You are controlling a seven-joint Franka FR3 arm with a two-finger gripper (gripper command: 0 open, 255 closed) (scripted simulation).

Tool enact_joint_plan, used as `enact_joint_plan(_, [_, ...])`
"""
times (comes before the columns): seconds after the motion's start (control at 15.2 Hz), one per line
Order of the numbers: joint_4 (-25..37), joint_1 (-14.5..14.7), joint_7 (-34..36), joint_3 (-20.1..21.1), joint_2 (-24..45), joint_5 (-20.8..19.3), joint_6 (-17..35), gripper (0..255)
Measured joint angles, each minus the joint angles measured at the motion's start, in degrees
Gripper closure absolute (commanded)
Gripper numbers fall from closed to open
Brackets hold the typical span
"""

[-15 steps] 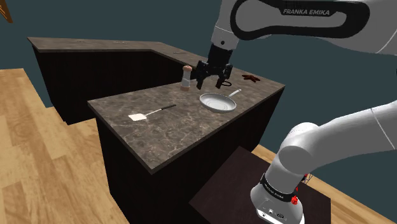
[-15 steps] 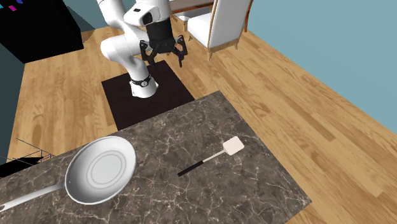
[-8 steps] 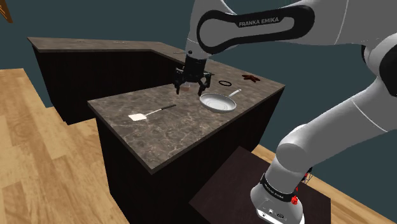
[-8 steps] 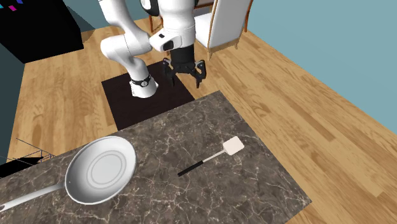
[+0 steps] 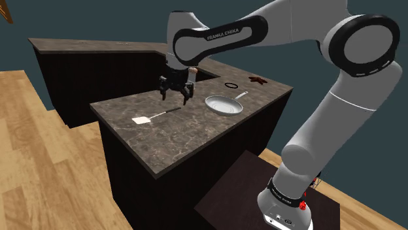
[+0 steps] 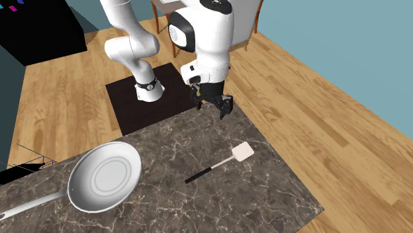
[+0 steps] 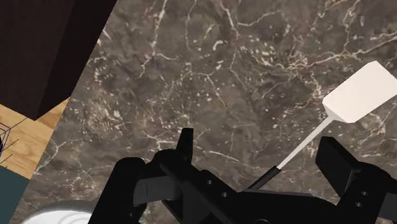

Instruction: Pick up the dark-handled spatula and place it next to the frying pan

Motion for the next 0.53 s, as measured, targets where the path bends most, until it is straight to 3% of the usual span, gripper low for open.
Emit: enact_joint_plan(0.53, [15.96, 1.73, 24.34, -1.60, 20.64, -10.29, -0.69, 0])
